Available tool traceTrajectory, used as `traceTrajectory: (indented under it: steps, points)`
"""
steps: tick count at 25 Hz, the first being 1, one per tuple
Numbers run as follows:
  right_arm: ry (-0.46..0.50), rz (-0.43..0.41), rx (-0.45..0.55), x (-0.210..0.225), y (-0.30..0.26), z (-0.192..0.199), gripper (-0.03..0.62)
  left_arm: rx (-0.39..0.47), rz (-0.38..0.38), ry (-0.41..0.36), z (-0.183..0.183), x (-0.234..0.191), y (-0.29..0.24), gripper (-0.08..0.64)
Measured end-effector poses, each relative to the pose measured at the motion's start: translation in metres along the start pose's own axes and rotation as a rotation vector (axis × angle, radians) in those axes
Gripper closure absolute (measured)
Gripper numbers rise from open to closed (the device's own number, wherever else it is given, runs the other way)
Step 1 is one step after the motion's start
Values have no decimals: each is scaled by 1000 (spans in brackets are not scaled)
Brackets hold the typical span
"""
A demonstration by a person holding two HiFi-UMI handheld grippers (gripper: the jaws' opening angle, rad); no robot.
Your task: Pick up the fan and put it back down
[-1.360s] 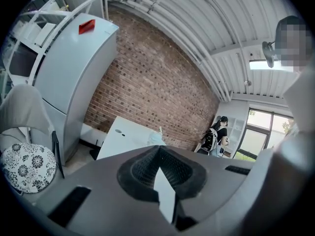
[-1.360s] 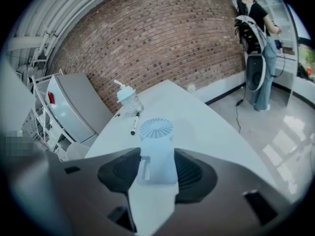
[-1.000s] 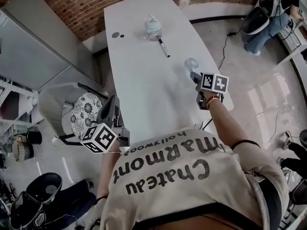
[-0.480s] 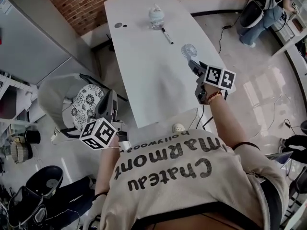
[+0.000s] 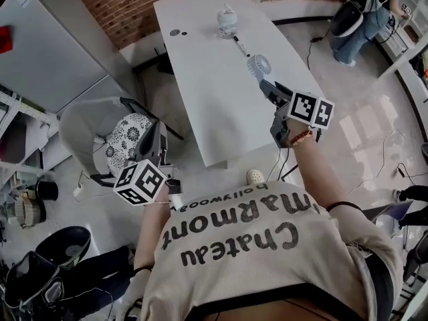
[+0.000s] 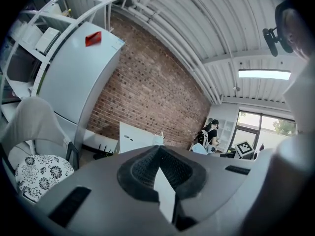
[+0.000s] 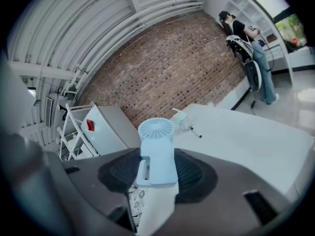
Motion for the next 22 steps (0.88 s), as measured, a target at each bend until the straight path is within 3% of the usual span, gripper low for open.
traceTrajectory:
  steps: [12, 22]
  points:
    - [84, -50, -15, -76, -16, 44, 377, 60, -27, -4, 5, -40, 61, 560]
    - [142, -93, -120, -97, -28, 59, 377, 58, -65, 65, 23, -42, 75, 560]
Point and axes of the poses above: the fingertips, and each gripper's own axes: y backward along the fingers, x to its right, z out of its underside, the point moved 9 cm from there along y, backward along the fingers, and after that the axes turned 13 degrees about -x, right-handed, at the moved point
